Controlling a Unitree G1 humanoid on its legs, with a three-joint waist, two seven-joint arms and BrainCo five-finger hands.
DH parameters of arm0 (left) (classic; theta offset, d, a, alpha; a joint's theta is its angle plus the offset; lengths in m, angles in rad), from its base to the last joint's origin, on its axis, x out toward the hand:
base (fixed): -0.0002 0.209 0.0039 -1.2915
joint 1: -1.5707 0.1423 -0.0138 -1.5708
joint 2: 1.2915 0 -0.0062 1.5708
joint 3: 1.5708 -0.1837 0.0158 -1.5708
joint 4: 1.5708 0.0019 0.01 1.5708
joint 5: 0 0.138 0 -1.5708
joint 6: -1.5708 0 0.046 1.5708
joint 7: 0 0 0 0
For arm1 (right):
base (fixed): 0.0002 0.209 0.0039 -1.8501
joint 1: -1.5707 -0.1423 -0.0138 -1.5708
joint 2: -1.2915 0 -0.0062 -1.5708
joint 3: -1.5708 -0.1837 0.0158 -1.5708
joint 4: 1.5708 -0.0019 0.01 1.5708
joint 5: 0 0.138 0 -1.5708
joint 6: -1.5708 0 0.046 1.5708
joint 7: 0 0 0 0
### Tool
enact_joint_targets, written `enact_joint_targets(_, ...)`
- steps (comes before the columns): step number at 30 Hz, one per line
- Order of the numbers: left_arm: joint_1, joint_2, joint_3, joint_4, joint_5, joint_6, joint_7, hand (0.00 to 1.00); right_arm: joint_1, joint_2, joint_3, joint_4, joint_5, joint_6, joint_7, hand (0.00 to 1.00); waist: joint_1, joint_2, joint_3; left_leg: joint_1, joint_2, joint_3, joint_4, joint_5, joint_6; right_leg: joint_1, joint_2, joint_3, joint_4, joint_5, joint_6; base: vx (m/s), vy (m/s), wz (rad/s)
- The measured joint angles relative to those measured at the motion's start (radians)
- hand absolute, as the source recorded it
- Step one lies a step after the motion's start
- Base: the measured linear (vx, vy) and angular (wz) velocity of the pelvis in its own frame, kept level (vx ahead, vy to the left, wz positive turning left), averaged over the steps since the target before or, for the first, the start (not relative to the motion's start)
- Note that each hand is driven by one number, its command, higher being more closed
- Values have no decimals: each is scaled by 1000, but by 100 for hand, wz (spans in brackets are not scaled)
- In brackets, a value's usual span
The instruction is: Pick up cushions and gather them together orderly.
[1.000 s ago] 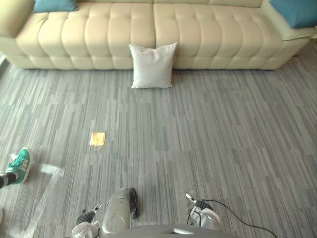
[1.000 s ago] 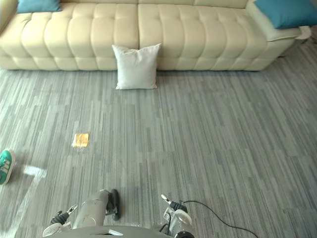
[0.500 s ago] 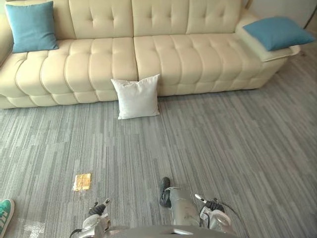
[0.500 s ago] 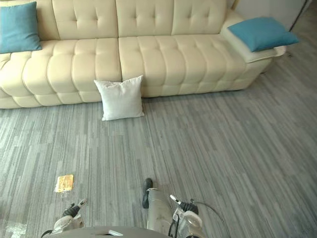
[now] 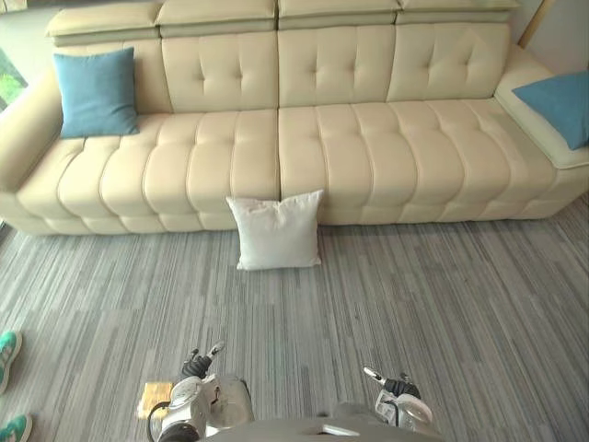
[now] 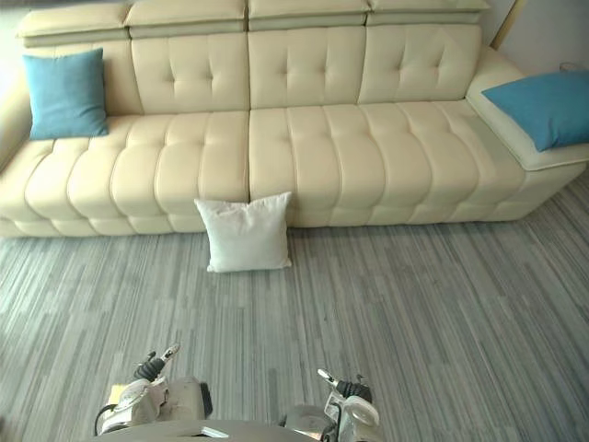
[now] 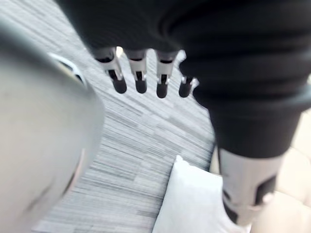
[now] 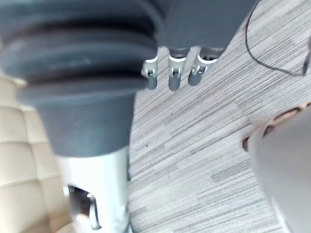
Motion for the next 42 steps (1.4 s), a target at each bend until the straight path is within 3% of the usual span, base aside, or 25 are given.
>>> enact_joint_targets(2, 3, 8, 1, 2, 1, -1, 1, 0, 3, 3, -5, -7, 0, 0, 0, 0, 8, -2, 1, -23, -35, 74, -266, 38, 37, 54, -36, 6, -8, -20, 43, 541, 211, -33)
enact_joint_targets(3, 15, 7, 0, 2, 1, -1, 0, 0, 11, 2, -7, -12, -2, -1, 0, 0, 11, 3, -2, -13, -66, 71, -436, 190, 89, 85, -43, 17, -9, -40, 75, 545, 242, -12)
enact_joint_targets(4, 18, 32, 4, 17, 2, -2, 1, 0, 18, 21, -2, 1, -4, 6, 0, 0, 10, -39, -13, 25, -120, 83, -463, 204, 114, 115, -84, 41, -16, -51, 90, 530, 223, 10)
enact_joint_targets(5, 18, 38, 7, 22, 2, -2, 5, 0, 19, 32, 0, 0, -9, 5, 1, 0, 2, -52, -24, 27, -136, 79, -486, 203, 121, 109, -88, 50, -30, -33, 66, 548, 283, 19)
enact_joint_targets(6, 17, 42, 15, 34, 2, -2, 12, 0, -4, 45, 3, 15, -14, 2, 3, 0, 12, -64, -29, 34, -149, 76, -512, 197, 120, 97, -77, 84, -90, 43, 36, 401, 234, 20)
enact_joint_targets(9, 17, 55, 17, 59, -1, -1, 14, 0, -30, 57, -2, 58, -14, 4, 7, 0, 16, -78, -34, 83, -181, 77, -524, 187, 134, 134, -95, 116, -125, 131, 42, 308, 167, 6)
enact_joint_targets(12, 22, 66, -1, 87, 1, 0, 14, 0, -32, 59, -3, 79, -14, 4, 9, 0, 15, -81, -53, 128, -216, 63, -550, 157, 116, 127, -114, 164, -75, 157, 59, 214, 71, -24)
enact_joint_targets(13, 24, 66, -20, 100, 2, 3, 13, 0, -30, 49, -6, 83, -15, 2, 9, 0, 10, -64, -65, 168, -237, 43, -607, 135, 106, 79, -123, 188, 37, 155, 62, 226, 117, -23)
enact_joint_targets(14, 28, 70, -48, 102, 3, 7, 13, 0, -27, 36, -5, 79, -15, 3, 9, 0, 2, -67, -66, 206, -254, 44, -655, 128, 95, -3, -141, 199, 226, 167, 85, 171, 113, -10)
enact_joint_targets(15, 29, 72, -63, 102, 3, 8, 13, 0, -24, 32, -5, 76, -15, 2, 10, 0, -3, -70, -65, 226, -265, 44, -669, 125, 95, -44, -154, 206, 315, 190, 106, 139, 78, 12)
enact_joint_targets(16, 30, 88, -81, 104, 2, 11, 13, 0, -12, 29, -4, 66, -15, 1, 11, 0, -11, -81, -58, 272, -281, 38, -684, 109, 93, -112, -180, 222, 505, 238, 107, 179, 64, 14)
enact_joint_targets(17, 30, 94, -80, 110, 0, 12, 14, 0, -6, 24, -2, 63, -15, 0, 12, 0, -13, -81, -51, 299, -284, 39, -684, 96, 89, -156, -192, 214, 599, 219, 98, 195, 52, 4)
enact_joint_targets(18, 31, 97, -79, 112, 0, 12, 15, 0, -3, 20, 3, 61, -15, 0, 12, 0, -11, -83, -49, 322, -285, 40, -689, 86, 86, -189, -194, 208, 652, 194, 90, 165, 30, -14)
enact_joint_targets(20, 34, 96, -79, 120, 0, 16, 20, 0, 1, 23, 7, 57, -15, -1, 22, 0, -22, -88, -49, 409, -279, 40, -743, 70, 83, -302, -182, 134, 706, 69, 63, 181, 13, -10)
enact_joint_targets(23, 30, 87, -57, 122, 0, 16, 20, 0, 10, 19, 2, 54, -13, -2, 29, 0, -42, -84, -48, 462, -242, 33, -753, 38, 61, -393, -122, 31, 508, 7, 47, 225, -72, 7)
enact_joint_targets(25, 28, 83, -45, 125, 5, 19, 19, 0, 10, 21, 2, 49, -12, -3, 29, 0, -47, -83, -48, 484, -222, 24, -752, 21, 43, -411, -75, 16, 329, 32, 35, 328, -157, 23)
enact_joint_targets(27, 29, 81, -29, 130, 18, 21, 18, 0, 17, 23, 0, 44, -12, -3, 29, 0, -51, -86, -49, 519, -218, -4, -748, -9, -1, -402, -49, 32, 136, 130, 14, 433, -198, 43)
enact_joint_targets(28, 30, 79, -22, 130, 23, 21, 18, 0, 23, 25, -1, 36, -11, -4, 29, 0, -52, -87, -50, 531, -222, -21, -741, -26, -17, -389, -51, 35, 118, 212, -10, 532, -222, 48)
enact_joint_targets(29, 32, 54, -17, 142, 30, 22, 16, 0, 24, 7, -6, 21, -12, -6, 30, 0, -50, -61, -48, 551, -195, -50, -730, -43, -31, -372, -38, 10, 152, 206, -25, 521, -200, 56)
enact_joint_targets(30, 32, 33, -17, 136, 39, 22, 12, 0, 24, -3, -6, 23, -16, -6, 30, 0, -51, -29, -64, 541, -177, -72, -709, -37, -34, -366, -32, -9, 165, 160, -33, 621, -249, 58)
enact_joint_targets(32, 31, 3, -8, 120, 42, 22, 9, 0, 23, -22, -6, 23, -16, -5, 29, 0, -52, 3, -59, 514, -131, -118, -612, -31, -46, -318, -16, -60, 152, 126, -53, 411, -189, 50)
enact_joint_targets(36, 41, -7, 2, 80, 56, 22, -4, 0, 30, -22, -6, 29, -16, -1, 27, 0, -44, 5, -55, 429, -71, -164, -332, -5, -93, -196, 11, -86, 73, 118, -67, 384, -145, 27)
enact_joint_targets(37, 48, -13, 9, 64, 59, 21, -4, 0, 30, -21, -5, 31, -16, -1, 27, 0, -40, 6, -56, 388, -62, -166, -236, -5, -93, -164, 15, -84, 51, 118, -67, 165, 22, -3)
enact_joint_targets(40, 52, -10, 12, 54, 59, 21, -4, 0, 30, -19, -5, 35, -15, -1, 27, 0, -33, 5, -55, 325, -47, -145, -176, -12, -80, -141, 15, -65, 28, 117, -66, 112, 81, -17)
enact_joint_targets(42, 54, 0, 12, 49, 59, 21, -3, 0, 30, -16, -8, 34, -14, 0, 25, 0, -28, -5, -50, 274, -12, -105, -194, -35, -51, -129, -3, -50, 18, 111, -37, 68, 212, -21)
